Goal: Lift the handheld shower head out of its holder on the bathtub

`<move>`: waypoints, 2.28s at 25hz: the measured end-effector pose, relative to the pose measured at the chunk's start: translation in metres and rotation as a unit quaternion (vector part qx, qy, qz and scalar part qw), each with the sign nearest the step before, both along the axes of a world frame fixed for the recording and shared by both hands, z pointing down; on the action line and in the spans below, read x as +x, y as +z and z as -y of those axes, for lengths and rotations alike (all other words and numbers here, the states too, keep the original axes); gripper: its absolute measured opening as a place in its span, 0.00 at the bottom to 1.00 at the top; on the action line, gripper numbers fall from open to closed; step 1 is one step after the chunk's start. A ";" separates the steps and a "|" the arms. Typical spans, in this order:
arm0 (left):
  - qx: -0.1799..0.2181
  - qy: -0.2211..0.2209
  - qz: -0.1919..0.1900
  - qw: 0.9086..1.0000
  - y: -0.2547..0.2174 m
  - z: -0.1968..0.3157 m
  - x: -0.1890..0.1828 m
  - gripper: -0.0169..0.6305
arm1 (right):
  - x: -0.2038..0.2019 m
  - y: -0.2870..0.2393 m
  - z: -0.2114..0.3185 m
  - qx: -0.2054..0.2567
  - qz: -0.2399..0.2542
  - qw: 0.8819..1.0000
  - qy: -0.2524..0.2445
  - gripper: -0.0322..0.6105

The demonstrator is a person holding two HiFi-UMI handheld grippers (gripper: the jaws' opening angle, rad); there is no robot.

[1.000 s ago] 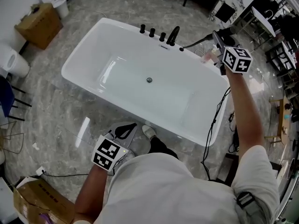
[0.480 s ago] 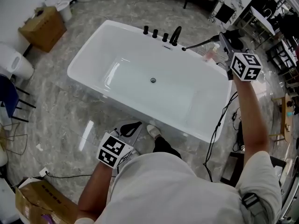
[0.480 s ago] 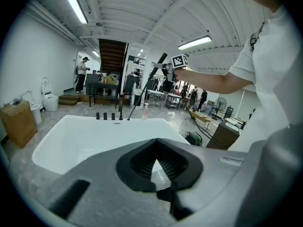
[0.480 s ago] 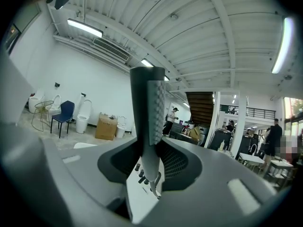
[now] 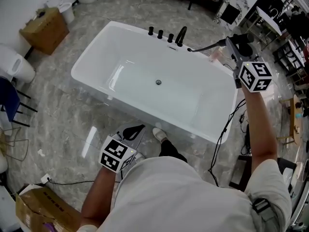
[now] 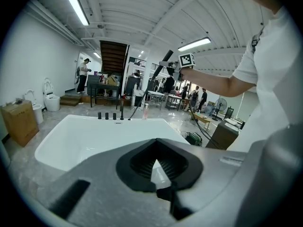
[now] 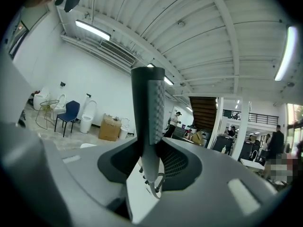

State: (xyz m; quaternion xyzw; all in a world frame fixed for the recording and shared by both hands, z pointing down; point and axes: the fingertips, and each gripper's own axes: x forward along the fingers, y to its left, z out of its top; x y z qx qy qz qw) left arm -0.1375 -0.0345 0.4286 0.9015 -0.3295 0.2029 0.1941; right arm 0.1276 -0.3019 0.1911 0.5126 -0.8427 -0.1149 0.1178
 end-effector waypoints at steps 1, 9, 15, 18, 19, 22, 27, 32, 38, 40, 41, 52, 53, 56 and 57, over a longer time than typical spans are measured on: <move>0.000 0.000 0.000 1.000 0.000 -0.002 -0.002 0.04 | -0.003 0.001 -0.005 0.000 0.001 1.000 -0.001 0.28; 0.004 -0.002 -0.004 1.000 -0.001 -0.015 -0.010 0.04 | -0.021 0.019 -0.034 -0.011 -0.007 1.000 -0.007 0.28; 0.006 -0.008 -0.007 1.000 -0.003 -0.023 -0.015 0.04 | -0.022 0.030 -0.046 -0.019 -0.002 1.000 -0.002 0.28; 0.005 -0.012 -0.008 1.000 -0.002 -0.027 -0.020 0.04 | -0.025 0.035 -0.050 -0.023 -0.004 1.000 -0.001 0.28; 0.005 -0.013 -0.008 1.000 -0.002 -0.028 -0.021 0.04 | -0.026 0.037 -0.051 -0.025 -0.003 1.000 -0.001 0.28; 0.004 -0.017 -0.008 1.000 -0.003 -0.030 -0.024 0.04 | -0.027 0.042 -0.054 -0.030 0.001 1.000 -0.001 0.28; 0.007 -0.019 -0.010 1.000 -0.003 -0.033 -0.026 0.04 | -0.031 0.047 -0.060 -0.034 -0.001 0.999 -0.001 0.28; 0.006 -0.017 -0.012 1.000 -0.002 -0.036 -0.027 0.04 | -0.031 0.048 -0.063 -0.034 -0.001 0.999 0.001 0.28; 0.006 -0.019 -0.011 1.000 -0.003 -0.037 -0.028 0.04 | -0.030 0.051 -0.065 -0.037 0.000 0.999 0.003 0.28; 0.006 -0.019 -0.011 1.000 -0.002 -0.037 -0.028 0.04 | -0.030 0.052 -0.066 -0.038 0.000 0.999 0.003 0.28; 0.006 -0.019 -0.012 1.000 -0.002 -0.036 -0.029 0.04 | -0.030 0.053 -0.065 -0.038 0.000 0.999 0.003 0.28; 0.008 -0.018 -0.009 1.000 -0.003 -0.032 -0.035 0.04 | -0.037 0.055 -0.063 -0.044 -0.006 0.999 0.001 0.28; 0.008 -0.018 -0.009 1.000 -0.003 -0.033 -0.035 0.04 | -0.037 0.055 -0.064 -0.044 -0.005 0.999 0.002 0.28; 0.006 -0.017 -0.008 1.000 -0.003 -0.034 -0.036 0.04 | -0.037 0.055 -0.065 -0.045 -0.005 0.999 0.001 0.28; 0.006 -0.017 -0.007 1.000 -0.003 -0.034 -0.036 0.04 | -0.037 0.055 -0.065 -0.046 -0.005 0.999 0.000 0.28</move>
